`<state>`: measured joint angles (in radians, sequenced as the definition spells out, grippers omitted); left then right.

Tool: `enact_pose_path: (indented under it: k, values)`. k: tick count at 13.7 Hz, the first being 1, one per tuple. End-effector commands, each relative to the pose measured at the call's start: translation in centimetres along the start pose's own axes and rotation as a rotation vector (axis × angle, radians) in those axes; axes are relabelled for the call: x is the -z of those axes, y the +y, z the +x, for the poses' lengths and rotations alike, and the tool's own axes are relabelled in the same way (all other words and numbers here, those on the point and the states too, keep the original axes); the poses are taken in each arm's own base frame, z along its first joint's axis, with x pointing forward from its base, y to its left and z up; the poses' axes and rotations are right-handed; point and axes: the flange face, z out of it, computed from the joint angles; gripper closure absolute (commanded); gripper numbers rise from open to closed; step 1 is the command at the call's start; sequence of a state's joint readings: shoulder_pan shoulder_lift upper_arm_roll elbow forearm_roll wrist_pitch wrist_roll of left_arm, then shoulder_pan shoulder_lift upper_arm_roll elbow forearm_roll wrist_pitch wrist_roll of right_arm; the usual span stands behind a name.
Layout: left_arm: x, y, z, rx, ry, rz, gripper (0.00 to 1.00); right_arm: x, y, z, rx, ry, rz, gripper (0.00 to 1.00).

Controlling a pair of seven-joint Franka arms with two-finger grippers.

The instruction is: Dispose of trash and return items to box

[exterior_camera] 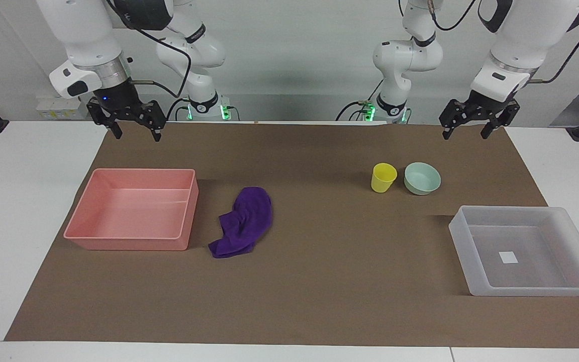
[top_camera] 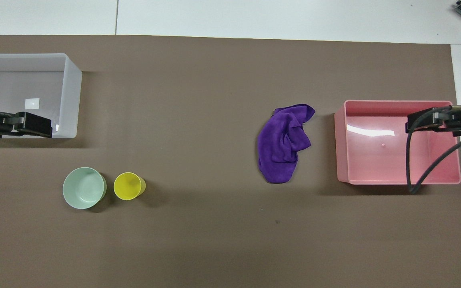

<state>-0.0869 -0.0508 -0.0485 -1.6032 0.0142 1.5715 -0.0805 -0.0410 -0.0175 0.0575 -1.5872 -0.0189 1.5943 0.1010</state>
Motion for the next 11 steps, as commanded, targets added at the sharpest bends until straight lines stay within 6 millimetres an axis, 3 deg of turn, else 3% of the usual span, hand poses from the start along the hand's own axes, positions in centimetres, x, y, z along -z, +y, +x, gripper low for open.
enact_pose_path:
  k: [1, 11]
  values:
    - [0.64, -0.28, -0.27, -0.003, -0.009, -0.009, 0.0, 0.23, -0.06, -0.05, 0.021, -0.004, 0.02, 0.0]
    - [0.4, -0.13, -0.26, -0.006, -0.015, -0.007, 0.0, 0.19, -0.8, -0.33, 0.036, -0.015, 0.042, 0.0]
